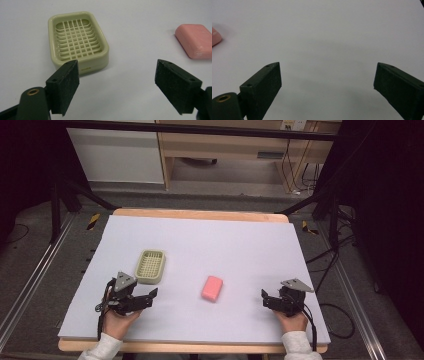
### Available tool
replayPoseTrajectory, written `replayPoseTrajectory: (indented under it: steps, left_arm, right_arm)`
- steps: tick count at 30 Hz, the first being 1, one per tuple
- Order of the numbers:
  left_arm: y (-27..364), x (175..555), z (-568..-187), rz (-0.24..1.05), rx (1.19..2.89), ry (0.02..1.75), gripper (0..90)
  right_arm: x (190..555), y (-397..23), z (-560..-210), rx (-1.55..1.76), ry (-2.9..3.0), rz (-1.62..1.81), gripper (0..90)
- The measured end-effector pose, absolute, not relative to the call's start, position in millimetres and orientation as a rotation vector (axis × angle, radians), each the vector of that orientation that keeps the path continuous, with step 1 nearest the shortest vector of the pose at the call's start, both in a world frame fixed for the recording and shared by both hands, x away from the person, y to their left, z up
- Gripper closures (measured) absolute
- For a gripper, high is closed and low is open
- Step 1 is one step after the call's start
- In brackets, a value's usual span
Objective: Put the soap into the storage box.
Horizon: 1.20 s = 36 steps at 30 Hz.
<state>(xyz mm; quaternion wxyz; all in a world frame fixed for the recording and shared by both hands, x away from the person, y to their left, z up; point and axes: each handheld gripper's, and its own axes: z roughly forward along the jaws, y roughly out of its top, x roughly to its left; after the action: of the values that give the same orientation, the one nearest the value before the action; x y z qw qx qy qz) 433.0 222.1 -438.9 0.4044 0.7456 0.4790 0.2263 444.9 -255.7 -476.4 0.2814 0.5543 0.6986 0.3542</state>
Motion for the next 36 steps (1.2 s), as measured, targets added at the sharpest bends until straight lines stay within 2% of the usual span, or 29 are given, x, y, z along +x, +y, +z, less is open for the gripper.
replayPoseTrajectory:
  steps: [19,36]
  left_arm:
    - [207,438,-410,0.581,1.893,1.148,17.6]
    - [165,450,-397,0.544,1.899,1.089,17.4]
  right_arm:
    - [444,-255,-475,1.480,1.856,0.948,8.2]
    - [444,-255,-473,1.483,1.841,0.961,8.2]
